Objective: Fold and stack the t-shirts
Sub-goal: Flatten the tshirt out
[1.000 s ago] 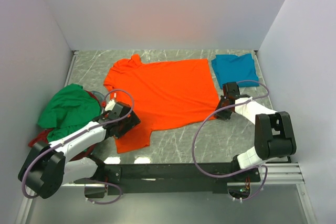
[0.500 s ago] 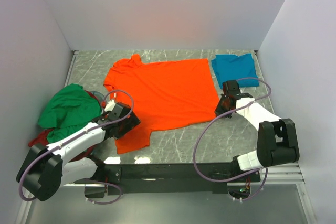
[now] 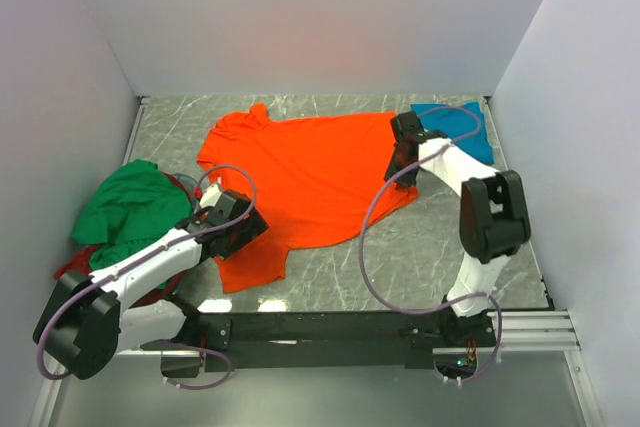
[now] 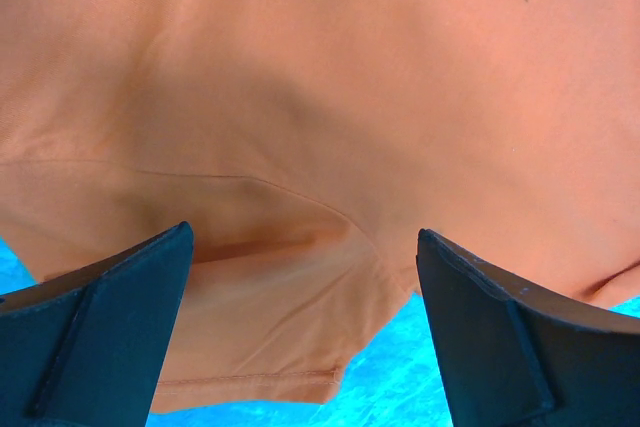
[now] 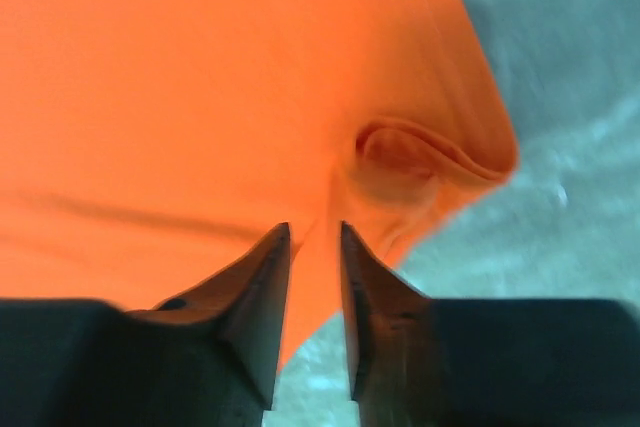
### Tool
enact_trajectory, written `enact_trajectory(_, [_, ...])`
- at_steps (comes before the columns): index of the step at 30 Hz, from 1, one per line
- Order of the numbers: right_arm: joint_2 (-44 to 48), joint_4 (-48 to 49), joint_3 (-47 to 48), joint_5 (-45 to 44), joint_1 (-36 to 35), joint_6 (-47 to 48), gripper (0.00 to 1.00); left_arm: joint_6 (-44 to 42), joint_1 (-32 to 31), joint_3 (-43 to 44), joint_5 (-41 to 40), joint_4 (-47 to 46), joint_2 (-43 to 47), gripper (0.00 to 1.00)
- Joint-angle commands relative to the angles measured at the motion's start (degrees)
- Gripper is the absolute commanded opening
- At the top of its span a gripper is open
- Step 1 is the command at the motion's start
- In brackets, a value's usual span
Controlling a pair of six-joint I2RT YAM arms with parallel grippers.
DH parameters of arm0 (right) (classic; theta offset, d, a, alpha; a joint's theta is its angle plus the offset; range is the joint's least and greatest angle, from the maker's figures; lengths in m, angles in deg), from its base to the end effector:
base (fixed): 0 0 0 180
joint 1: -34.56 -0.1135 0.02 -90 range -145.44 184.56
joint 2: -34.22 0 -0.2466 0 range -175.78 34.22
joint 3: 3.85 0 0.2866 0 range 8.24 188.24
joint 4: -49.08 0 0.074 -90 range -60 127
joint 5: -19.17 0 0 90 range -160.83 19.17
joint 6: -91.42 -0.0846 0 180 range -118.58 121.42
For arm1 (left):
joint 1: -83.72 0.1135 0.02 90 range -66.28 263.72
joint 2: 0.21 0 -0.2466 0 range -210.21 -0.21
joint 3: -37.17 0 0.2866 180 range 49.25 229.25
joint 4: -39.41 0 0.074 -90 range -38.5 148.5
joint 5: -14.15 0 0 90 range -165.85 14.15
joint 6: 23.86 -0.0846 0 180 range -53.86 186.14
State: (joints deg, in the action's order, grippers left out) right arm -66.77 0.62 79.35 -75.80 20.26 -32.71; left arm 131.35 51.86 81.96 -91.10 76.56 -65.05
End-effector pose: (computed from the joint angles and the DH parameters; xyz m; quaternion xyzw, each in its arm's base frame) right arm 0.3930 0.0926 0.1231 0.1771 0.9615 0.0456 0.2049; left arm 0.2400 -0.1229 0.1076 -0.3087 0.9001 -0.1254 0.2807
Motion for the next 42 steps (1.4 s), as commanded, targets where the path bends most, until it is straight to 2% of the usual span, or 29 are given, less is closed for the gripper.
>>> enact_trajectory(1, [-4.47, -4.48, 7.80, -3.46, -1.68, -0.59, 0.35, -0.70, -0.22, 1.83, -1.89, 0.52, -0.46, 1.00])
enact_trajectory(5, [-4.57, -4.58, 10.63, -4.08, -1.87, 0.03, 0.54, -0.70, -0.22, 2.18, -2.16, 0.52, -1.60, 0.99])
enact_trajectory(9, [1.48, -3.08, 6.33, -5.75, -1.43, 1.17, 0.61, -0.70, -0.22, 1.83, -1.55, -0.18, -2.57, 1.00])
enact_trajectory(14, [5.36, 0.87, -1.92, -3.29, 2.26, 2.75, 0.61, -0.87, -0.22, 1.57, -1.19, -1.06, -3.63, 0.99])
enact_trajectory(21, [3.35, 3.51, -2.47, 0.40, 3.85, 5.48, 0.50, -0.87, -0.22, 1.22, -0.75, -1.77, -4.24, 0.99])
enact_trajectory(34, [-4.13, 2.72, 1.22, -0.48, 4.55, 5.39, 0.42, -0.26, -0.14, 0.51, -1.63, -0.98, -3.54, 0.99])
enact_trajectory(37, [-3.60, 3.42, 0.61, -0.30, 4.55, 5.30, 0.32, -0.26, -0.22, 0.43, -1.45, -1.15, -3.63, 0.99])
enact_trajectory(39, [-2.99, 3.60, 0.26, -0.13, 4.46, 5.13, 0.22, -0.26, -0.22, 0.51, -1.45, -1.07, -3.72, 1.00])
enact_trajectory(42, [-1.76, 2.81, 0.08, -1.79, 4.46, 4.51, 0.17, -0.26, -0.22, 0.60, -1.45, -0.98, -3.89, 1.00])
